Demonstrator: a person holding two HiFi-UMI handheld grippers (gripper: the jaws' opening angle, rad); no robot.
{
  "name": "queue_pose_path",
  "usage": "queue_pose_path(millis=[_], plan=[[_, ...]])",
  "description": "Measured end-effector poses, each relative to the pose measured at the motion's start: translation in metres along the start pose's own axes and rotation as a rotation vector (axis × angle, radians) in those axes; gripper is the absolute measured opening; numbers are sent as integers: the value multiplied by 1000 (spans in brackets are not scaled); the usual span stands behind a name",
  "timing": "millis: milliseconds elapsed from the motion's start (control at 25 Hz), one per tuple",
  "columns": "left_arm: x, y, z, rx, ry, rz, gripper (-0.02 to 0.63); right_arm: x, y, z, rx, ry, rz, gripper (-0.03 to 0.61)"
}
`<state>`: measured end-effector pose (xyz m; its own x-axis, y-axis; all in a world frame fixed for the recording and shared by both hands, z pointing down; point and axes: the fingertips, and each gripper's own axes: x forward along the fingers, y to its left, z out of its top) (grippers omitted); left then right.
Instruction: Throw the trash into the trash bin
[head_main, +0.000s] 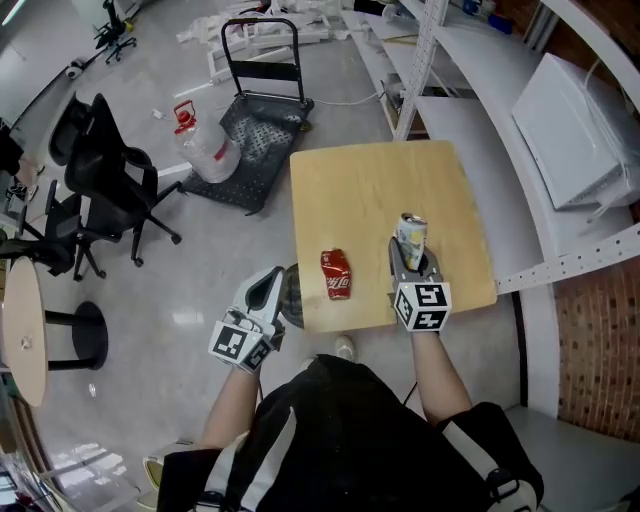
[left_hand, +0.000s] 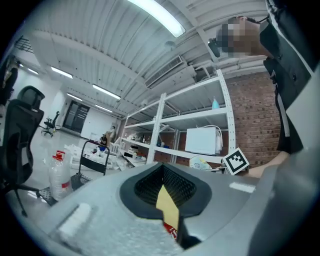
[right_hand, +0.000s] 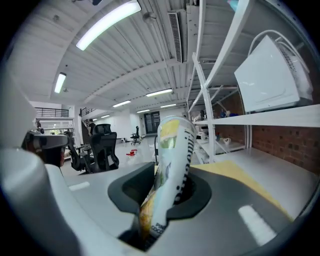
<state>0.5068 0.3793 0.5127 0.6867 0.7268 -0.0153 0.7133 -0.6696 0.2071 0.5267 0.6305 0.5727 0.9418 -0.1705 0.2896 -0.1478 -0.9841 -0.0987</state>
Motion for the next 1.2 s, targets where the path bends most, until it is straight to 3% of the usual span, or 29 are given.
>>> queue_pose_path(millis=[200,400,680,840,1200], plan=[[-52,29,21,11,-59,222,3,26,41,30,-27,-68,147,85],[-133,59,43,36,-106,460,3,58,122,34,-59,-60,338,84],[-245,85,57,55,-213,708,2,62,224,32,-101,-64,514,84],[-292,87,70,55,-250,769,2,56,269,41,-113,-78,564,84],[-438,95,90,162,-293,938,2,20,410,29,-168,-78,723,84]])
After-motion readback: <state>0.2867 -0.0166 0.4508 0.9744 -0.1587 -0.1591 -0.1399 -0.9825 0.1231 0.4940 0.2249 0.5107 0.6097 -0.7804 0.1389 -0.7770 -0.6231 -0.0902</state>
